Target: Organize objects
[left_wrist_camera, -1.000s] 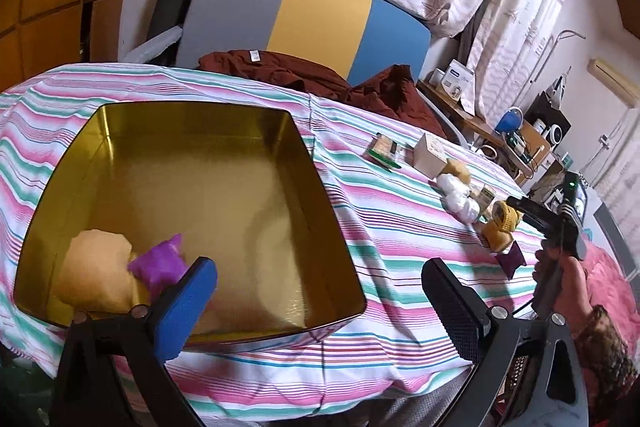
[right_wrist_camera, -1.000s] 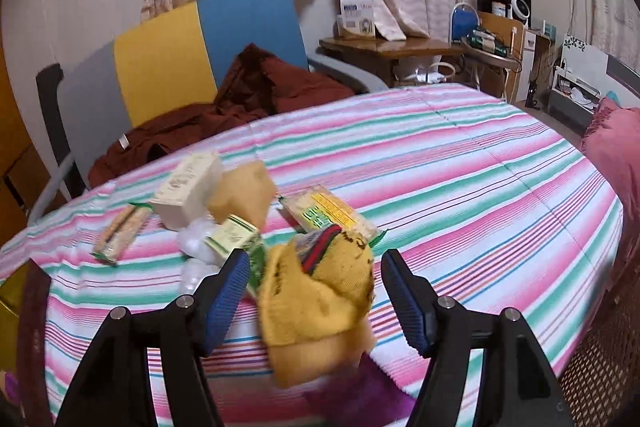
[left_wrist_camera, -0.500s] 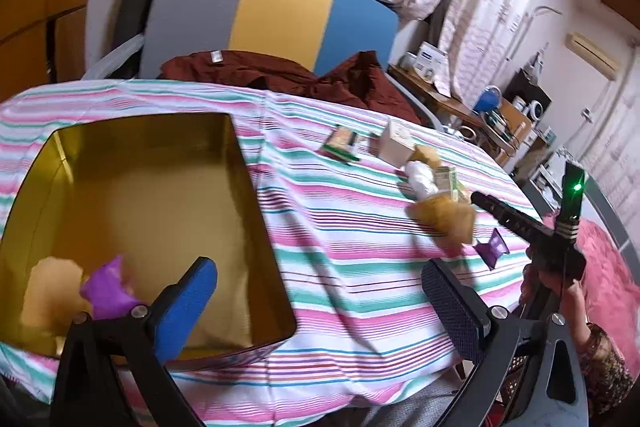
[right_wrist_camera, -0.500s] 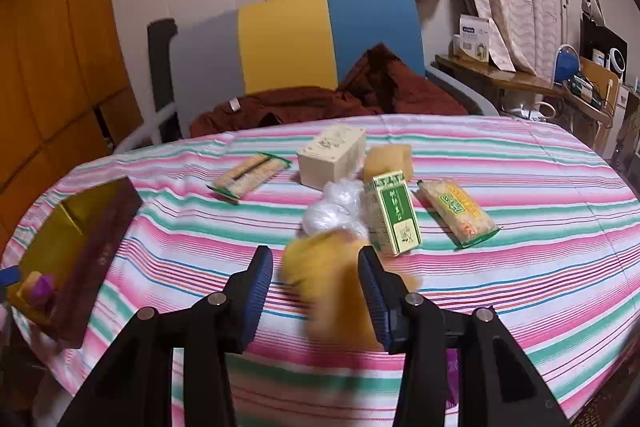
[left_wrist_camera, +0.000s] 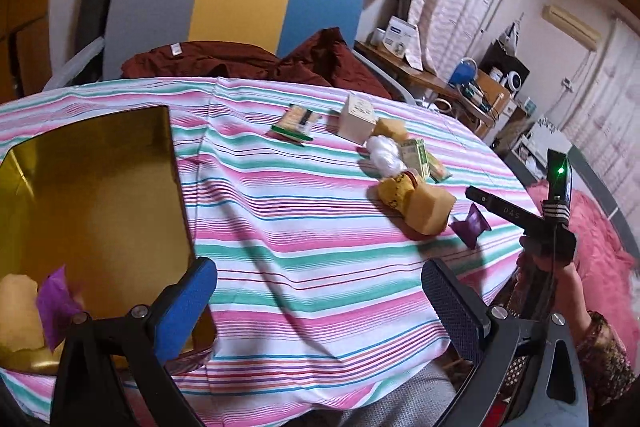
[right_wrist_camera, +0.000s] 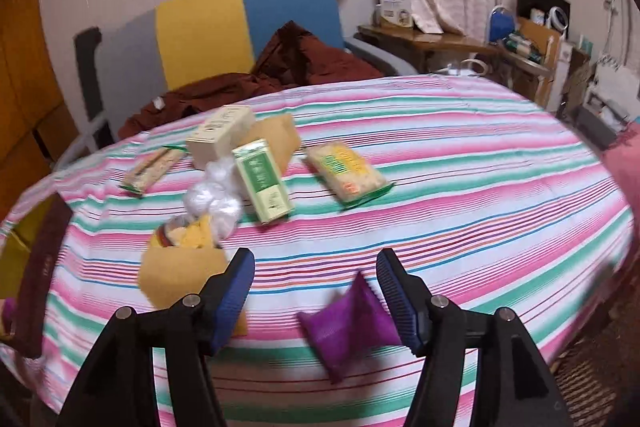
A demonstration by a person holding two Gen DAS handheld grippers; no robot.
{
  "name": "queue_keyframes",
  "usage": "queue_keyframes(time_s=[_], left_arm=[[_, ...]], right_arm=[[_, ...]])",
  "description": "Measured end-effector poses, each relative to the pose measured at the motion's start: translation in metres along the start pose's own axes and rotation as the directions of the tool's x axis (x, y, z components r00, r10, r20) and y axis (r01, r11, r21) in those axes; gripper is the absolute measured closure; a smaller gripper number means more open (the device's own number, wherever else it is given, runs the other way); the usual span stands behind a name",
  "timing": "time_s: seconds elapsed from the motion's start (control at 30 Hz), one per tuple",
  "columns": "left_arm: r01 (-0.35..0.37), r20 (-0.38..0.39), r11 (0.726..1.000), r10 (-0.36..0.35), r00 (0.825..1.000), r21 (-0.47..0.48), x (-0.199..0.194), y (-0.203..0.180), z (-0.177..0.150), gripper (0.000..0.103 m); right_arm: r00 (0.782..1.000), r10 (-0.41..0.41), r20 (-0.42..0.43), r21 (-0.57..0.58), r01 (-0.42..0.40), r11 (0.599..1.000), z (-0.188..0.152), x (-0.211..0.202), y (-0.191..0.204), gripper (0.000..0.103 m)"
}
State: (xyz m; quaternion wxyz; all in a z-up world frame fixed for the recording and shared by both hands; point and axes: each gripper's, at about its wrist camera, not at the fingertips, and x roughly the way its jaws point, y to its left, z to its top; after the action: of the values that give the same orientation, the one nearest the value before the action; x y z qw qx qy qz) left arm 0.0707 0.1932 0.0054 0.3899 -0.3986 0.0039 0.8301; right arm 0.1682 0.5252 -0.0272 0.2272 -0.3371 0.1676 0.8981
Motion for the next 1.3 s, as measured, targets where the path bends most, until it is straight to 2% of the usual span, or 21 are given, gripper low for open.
queue_keyframes(time_s=[0.17,0.27,0.37,0.53,0.6,0.7,0.8,1.0,1.07,1.23,1.3], left_arm=[[-0.007,-0.022,1.000,0.007,1.000,0.009,0.011,-0.009,0.002,0.000],[-0.003,-0.031,1.000,0.004,0.999,0.005,0.016,-0.012,0.005,0.000],[-0.011,-0.032,1.000,0.012,0.999,0.017,0.018,-0.015,0.008,0.000],[0.006,-0.058,1.000,-0.005,0.998,0.010,0.032,-0.018,0.014,0.000],[0.011,-0.079,1.000,-0.012,0.997,-0.006,0.042,-0.018,0.018,0.000],[0.036,-0.119,0.998,-0.042,0.992,-0.045,0.064,-0.020,0.027,0.000],[0.072,-0.154,0.994,-0.083,0.985,-0.076,0.088,-0.029,0.039,0.000],[0.137,-0.229,0.989,-0.147,0.962,-0.061,0.140,-0.063,0.060,0.000],[0.167,-0.275,0.985,-0.173,0.946,-0.044,0.161,-0.077,0.065,0.000],[0.166,-0.363,0.985,-0.175,0.915,-0.057,0.211,-0.090,0.072,0.000],[0.169,-0.385,0.983,-0.184,0.905,-0.072,0.225,-0.088,0.071,0.009]], right_arm=[[0.987,0.152,-0.049,-0.042,-0.154,0.987,-0.014,0.009,0.036,0.038],[0.990,0.127,-0.067,-0.115,-0.134,0.984,-0.024,0.024,0.064,0.037],[0.993,0.112,-0.042,-0.108,-0.116,0.987,-0.028,0.032,0.066,0.034],[0.984,0.179,-0.025,-0.016,-0.179,0.984,-0.030,0.031,0.049,0.046],[0.982,0.190,-0.018,-0.072,-0.191,0.979,-0.036,0.023,0.054,0.047],[0.963,0.268,-0.022,-0.130,-0.268,0.954,-0.046,0.011,0.062,0.048],[0.965,0.261,-0.025,-0.202,-0.261,0.944,-0.060,0.002,0.073,0.048],[0.968,0.250,-0.005,-0.211,-0.246,0.946,-0.070,-0.005,0.074,0.048],[0.969,0.248,-0.001,-0.217,-0.242,0.946,-0.070,-0.005,0.075,0.048],[0.970,0.243,0.007,-0.212,-0.236,0.948,-0.072,-0.005,0.074,0.048],[0.971,0.239,0.009,-0.221,-0.231,0.948,-0.073,-0.006,0.074,0.048]])
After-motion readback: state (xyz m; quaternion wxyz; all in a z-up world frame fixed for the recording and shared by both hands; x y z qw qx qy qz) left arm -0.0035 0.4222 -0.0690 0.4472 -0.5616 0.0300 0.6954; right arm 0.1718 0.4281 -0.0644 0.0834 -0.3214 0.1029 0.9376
